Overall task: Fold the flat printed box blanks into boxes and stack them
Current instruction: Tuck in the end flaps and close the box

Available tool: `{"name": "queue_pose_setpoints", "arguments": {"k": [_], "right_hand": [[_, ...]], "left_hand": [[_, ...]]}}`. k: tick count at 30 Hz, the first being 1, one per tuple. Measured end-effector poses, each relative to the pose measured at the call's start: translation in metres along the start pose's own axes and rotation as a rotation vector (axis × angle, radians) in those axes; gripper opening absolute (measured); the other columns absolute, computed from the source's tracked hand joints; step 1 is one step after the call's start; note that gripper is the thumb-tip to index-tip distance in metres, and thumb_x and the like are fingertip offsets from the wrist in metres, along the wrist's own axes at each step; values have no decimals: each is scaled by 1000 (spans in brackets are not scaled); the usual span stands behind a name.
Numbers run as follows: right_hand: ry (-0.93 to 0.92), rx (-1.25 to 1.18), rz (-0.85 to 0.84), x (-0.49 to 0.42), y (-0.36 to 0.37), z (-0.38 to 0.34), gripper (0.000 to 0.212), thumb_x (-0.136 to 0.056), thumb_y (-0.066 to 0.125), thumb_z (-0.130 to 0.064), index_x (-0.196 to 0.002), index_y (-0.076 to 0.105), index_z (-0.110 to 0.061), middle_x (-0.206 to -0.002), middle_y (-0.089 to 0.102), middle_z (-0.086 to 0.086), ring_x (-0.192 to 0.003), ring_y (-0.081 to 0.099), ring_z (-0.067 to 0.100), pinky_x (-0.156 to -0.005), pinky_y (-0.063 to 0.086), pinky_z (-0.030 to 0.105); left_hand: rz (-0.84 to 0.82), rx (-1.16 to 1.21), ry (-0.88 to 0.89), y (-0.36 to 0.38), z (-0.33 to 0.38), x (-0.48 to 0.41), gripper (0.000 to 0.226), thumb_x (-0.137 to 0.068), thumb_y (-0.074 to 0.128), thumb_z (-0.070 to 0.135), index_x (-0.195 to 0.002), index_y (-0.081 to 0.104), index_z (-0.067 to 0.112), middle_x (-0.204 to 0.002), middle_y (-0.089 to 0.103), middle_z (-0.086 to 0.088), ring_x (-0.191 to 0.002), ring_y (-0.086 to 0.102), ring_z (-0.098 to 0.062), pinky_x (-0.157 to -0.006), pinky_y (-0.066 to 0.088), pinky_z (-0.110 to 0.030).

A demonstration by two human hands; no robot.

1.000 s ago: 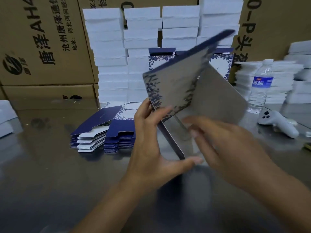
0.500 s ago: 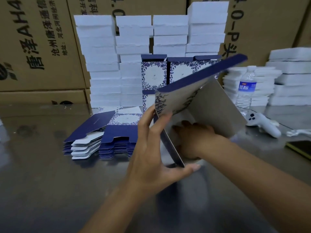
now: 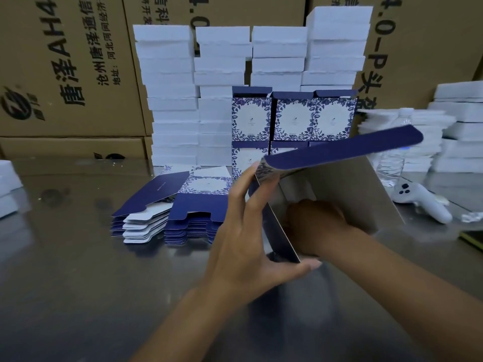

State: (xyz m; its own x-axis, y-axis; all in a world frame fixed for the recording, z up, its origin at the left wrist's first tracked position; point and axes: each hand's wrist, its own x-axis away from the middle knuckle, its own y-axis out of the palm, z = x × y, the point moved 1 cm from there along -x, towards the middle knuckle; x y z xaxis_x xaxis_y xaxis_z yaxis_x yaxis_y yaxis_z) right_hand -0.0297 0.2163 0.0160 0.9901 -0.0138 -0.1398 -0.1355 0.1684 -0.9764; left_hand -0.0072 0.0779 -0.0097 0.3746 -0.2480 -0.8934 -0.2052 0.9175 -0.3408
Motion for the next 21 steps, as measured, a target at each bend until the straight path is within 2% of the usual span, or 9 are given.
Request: {"name": "queue_pose_setpoints", "arguments": {"k": [3, 8, 10, 12, 14, 17, 19, 21], "right_hand": [[0, -31, -93, -2, 10, 5, 31, -95, 42, -39, -116, 54, -19, -124, 56, 3, -116, 53, 24, -83, 38, 35], [-50, -57, -94, -8, 22, 9, 37, -95, 39, -38, -123, 49, -16, -129, 49, 6, -119, 48, 24, -98, 40, 41], [-69, -104, -41, -7, 19, 9, 34, -93, 42, -37, -118, 52, -16, -125, 52, 7, -112, 52, 26, -92, 44, 41], [-90, -150, 42, -3, 11, 9, 29, -91, 42, -41, -108, 56, -21, -118, 57, 3, -103, 57, 25, -80, 46, 36], [-149, -321, 136, 4, 1, 9, 22, -90, 46, -40, -102, 59, -27, -111, 63, -4, -95, 61, 19, -76, 47, 32], [-325, -905, 254, 21, -10, 5, 13, -89, 55, -32, -93, 65, -25, -89, 71, -8, -83, 64, 7, -78, 51, 28], [-419, -1165, 376, 37, -15, 5, 24, -89, 55, -41, -89, 68, -21, -82, 71, -6, -78, 66, 5, -74, 51, 23], [-494, -1195, 488, 51, -11, 6, 42, -86, 47, -61, -93, 67, -24, -84, 71, -7, -80, 68, 5, -71, 52, 21]], "left_hand": [[-42, 13, 31, 1, -1, 0, 106, -57, 77, 54, -142, 23, 24, -147, 21, 3, -140, 24, -8, -99, 31, -4], [-61, 13, 72, 0, -2, -1, 107, -58, 77, 54, -143, 22, 21, -147, 22, -1, -142, 21, -10, -109, 27, -14], [-61, 17, 66, 0, -3, -3, 108, -57, 77, 55, -143, 21, 20, -148, 21, 0, -143, 18, -8, -111, 23, -16], [-57, 12, 50, -1, -5, -4, 111, -56, 76, 57, -144, 18, 22, -148, 20, 2, -144, 14, -5, -113, 18, -15], [-57, 15, 6, -3, -7, -4, 115, -54, 76, 59, -145, 15, 24, -148, 17, 11, -144, 11, -2, -113, 15, -14], [-58, -9, -19, -6, -10, -5, 119, -52, 76, 61, -145, 12, 25, -148, 13, 17, -144, 10, -1, -114, 14, -14], [-65, -26, -12, -6, -10, -5, 119, -52, 77, 61, -145, 11, 26, -149, 13, 15, -144, 10, -2, -114, 14, -15], [-67, -19, -37, -6, -10, -4, 117, -54, 76, 62, -145, 9, 29, -151, 13, 17, -143, 10, 0, -113, 14, -13]]}}
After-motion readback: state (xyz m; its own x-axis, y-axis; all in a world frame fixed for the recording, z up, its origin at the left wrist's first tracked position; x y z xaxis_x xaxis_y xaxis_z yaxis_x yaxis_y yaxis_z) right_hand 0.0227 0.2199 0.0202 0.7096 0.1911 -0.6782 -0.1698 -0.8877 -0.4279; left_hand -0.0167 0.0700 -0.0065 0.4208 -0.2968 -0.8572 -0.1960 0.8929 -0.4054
